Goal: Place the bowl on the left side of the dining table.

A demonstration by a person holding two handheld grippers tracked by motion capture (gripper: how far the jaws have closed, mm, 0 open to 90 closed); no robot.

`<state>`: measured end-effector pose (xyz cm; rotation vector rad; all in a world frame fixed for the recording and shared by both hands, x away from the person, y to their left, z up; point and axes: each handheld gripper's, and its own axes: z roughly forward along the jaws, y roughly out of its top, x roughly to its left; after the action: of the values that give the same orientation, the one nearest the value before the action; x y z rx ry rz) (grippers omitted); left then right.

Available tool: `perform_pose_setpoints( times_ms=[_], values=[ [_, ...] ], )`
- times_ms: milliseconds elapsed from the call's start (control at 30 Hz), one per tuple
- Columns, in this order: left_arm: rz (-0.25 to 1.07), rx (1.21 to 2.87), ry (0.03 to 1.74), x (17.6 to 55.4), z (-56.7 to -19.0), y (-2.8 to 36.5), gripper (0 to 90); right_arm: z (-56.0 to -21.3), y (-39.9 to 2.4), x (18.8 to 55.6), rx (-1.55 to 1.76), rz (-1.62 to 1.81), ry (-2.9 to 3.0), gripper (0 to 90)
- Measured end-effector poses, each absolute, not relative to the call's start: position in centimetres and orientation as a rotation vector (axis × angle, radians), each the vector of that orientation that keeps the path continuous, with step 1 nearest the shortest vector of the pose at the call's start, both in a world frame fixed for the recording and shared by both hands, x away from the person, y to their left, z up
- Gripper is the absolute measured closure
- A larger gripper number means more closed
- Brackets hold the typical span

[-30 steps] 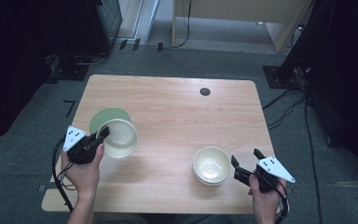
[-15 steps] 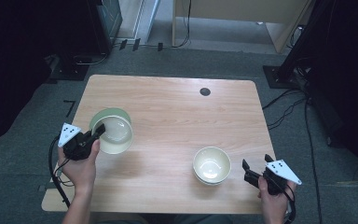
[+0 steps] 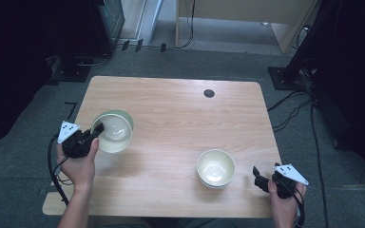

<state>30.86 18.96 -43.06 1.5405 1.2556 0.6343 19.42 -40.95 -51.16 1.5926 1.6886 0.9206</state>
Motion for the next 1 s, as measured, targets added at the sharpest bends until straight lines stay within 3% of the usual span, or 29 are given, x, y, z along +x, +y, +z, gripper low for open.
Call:
perform_pose_setpoints(
  times_ms=[1000],
  values=[
    [0.488,1.513,1.388,35.9,-43.1,21.6,83.8,-52.5,-41.2,20.5,1.704,0.809,1.798,12.5]
  ],
)
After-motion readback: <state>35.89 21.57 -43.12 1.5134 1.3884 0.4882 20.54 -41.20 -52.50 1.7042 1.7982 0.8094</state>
